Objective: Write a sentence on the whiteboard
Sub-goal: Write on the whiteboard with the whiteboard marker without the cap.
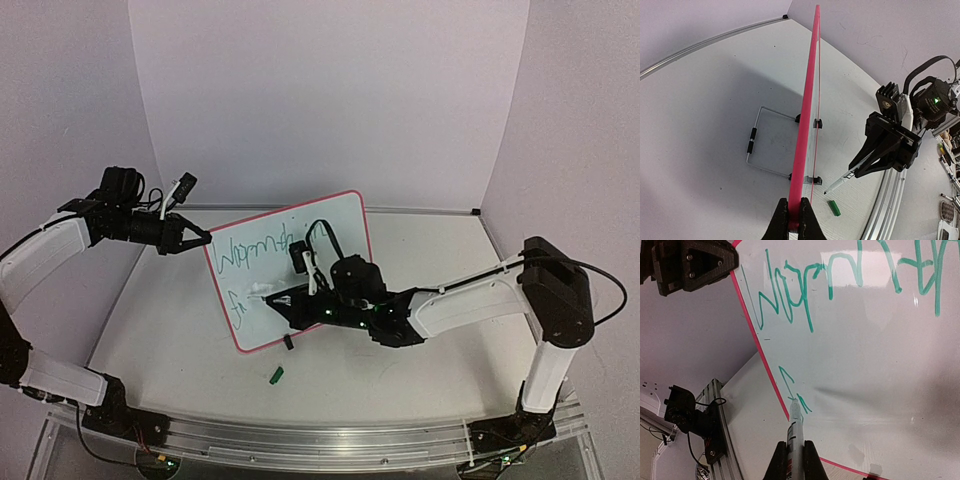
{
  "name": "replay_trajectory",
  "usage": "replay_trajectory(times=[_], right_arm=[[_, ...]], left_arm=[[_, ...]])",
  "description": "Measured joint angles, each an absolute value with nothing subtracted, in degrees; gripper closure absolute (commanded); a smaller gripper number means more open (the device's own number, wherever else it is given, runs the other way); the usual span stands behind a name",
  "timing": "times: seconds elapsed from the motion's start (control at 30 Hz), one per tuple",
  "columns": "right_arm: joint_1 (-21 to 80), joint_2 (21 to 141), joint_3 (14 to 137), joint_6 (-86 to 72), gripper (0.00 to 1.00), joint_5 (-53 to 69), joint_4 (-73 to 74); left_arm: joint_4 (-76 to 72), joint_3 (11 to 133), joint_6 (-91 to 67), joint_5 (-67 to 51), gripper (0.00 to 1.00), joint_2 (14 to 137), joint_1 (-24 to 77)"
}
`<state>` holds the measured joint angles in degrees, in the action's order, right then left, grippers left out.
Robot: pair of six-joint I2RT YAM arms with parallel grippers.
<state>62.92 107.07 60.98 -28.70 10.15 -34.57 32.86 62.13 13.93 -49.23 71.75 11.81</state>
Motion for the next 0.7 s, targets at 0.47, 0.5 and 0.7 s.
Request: replay_trajectory(times=[0.47,0.5,0.7], right_arm=[[62.9,109.5,65.1,-28.5,1.00,10.2,-32.4],[62.9,109.7,65.2,-28.5,1.00,10.1,-32.2],[62.9,110.4,65.3,-28.6,1.00,9.7,-31.5]], left_arm=[[32.8,62.1,13.9,-49.2,1.00,71.7,12.0],[32.8,62.1,13.9,-49.2,1.00,71.7,12.0],[32.8,62.1,13.9,-49.2,1.00,71.7,12.0]])
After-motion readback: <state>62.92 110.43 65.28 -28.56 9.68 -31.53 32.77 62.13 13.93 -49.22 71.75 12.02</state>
